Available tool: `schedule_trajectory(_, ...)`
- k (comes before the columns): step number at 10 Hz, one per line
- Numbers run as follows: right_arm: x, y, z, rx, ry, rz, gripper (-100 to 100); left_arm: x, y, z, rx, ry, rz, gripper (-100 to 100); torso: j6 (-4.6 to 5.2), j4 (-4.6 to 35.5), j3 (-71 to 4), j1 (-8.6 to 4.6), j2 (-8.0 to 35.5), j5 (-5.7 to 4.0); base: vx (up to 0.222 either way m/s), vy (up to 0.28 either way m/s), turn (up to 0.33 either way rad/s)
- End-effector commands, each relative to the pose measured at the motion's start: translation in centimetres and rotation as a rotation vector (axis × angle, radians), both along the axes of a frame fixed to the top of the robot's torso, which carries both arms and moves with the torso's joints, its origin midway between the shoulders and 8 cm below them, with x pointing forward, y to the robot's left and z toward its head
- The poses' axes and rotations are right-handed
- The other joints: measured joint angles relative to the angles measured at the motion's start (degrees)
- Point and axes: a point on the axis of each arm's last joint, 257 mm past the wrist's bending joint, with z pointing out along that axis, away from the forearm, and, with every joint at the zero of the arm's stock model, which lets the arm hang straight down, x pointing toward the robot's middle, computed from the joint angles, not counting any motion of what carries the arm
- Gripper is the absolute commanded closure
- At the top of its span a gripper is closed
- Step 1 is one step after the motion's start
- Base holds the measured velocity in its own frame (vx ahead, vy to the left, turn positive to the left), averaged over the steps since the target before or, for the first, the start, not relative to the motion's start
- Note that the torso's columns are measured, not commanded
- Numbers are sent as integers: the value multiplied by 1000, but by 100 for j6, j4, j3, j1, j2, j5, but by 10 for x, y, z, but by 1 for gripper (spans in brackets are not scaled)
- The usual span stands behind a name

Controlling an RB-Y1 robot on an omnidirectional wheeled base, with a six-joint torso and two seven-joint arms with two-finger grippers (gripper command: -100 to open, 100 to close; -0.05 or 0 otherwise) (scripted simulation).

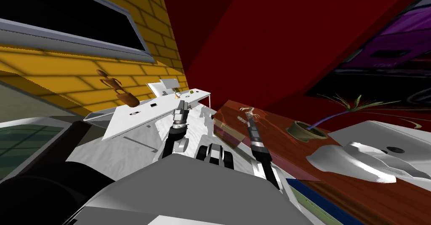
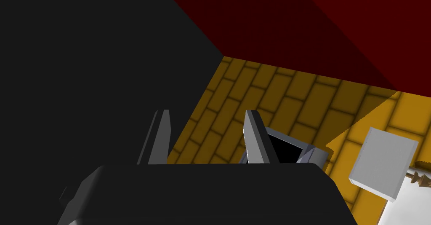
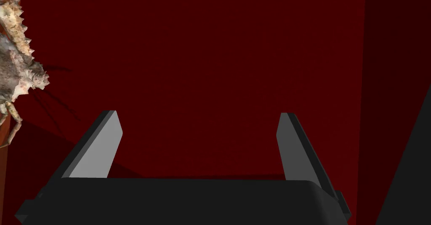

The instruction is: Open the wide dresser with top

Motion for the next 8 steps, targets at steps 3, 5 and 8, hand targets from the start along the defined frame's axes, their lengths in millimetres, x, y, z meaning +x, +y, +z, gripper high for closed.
schedule_trajectory(3,9,-7,-59,-118,169,-34,-100,0,0,0,0,0,0,0,-5,0,0,8,-1,1,6,44,129)
schedule_trajectory(5,10,-14,-89,-178,251,-55,-100,0,0,0,0,0,0,0,-4,-1,-1,3,-3,-1,13,44,146)
schedule_trajectory(8,9,-22,-119,-240,335,-79,-100,0,0,0,0,0,0,0,0,1,1,0,2,0,7,32,100)
